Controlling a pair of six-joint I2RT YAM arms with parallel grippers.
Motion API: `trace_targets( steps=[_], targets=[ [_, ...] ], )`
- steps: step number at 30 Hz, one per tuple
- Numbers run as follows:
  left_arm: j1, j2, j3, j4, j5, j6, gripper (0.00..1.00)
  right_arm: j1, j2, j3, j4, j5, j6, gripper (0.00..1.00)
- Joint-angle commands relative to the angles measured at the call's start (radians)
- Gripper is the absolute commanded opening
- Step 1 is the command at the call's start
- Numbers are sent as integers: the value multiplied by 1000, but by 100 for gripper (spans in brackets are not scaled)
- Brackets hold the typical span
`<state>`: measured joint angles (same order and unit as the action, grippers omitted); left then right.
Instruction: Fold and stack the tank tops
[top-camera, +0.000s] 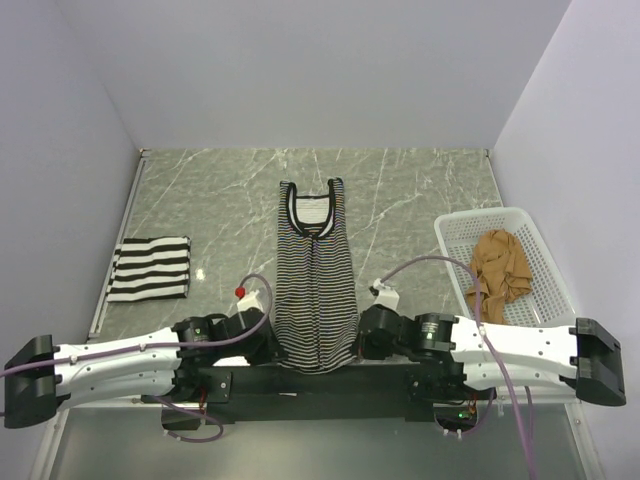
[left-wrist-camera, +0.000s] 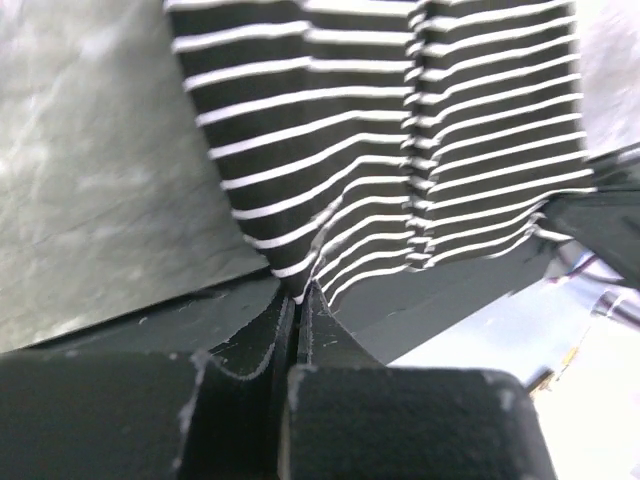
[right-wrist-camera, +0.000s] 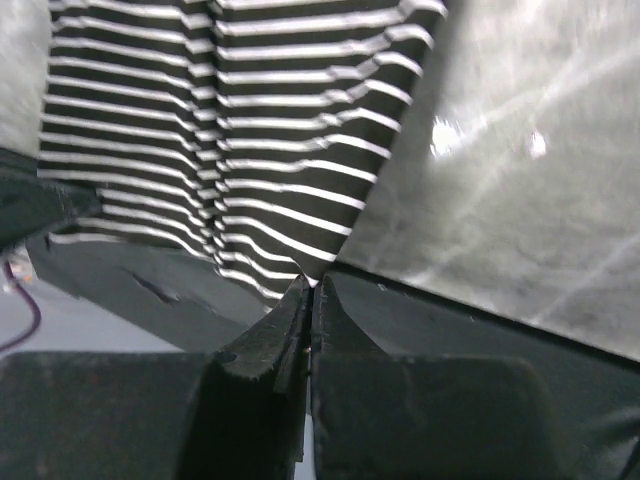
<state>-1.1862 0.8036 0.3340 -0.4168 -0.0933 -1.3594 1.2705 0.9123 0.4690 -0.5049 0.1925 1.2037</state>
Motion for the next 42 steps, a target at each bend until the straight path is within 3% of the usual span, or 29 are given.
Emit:
trace_targets(
  steps=[1, 10, 22, 33, 42],
  targets=[
    [51, 43, 74, 30, -34, 74, 1, -23, 72, 91, 0, 74, -53, 0],
    [299, 172, 181, 138, 46, 235, 0, -206, 201, 215, 95, 44, -208, 0],
    [548, 391, 416, 214, 155, 379, 1, -473, 338, 470, 120, -48, -412, 0],
    [763, 742, 643, 320, 317, 470, 1, -697, 701, 752, 174, -189, -529, 0],
    [840, 1018, 893, 336, 403, 499, 1, -784, 948, 941, 195, -281, -544, 0]
  ],
)
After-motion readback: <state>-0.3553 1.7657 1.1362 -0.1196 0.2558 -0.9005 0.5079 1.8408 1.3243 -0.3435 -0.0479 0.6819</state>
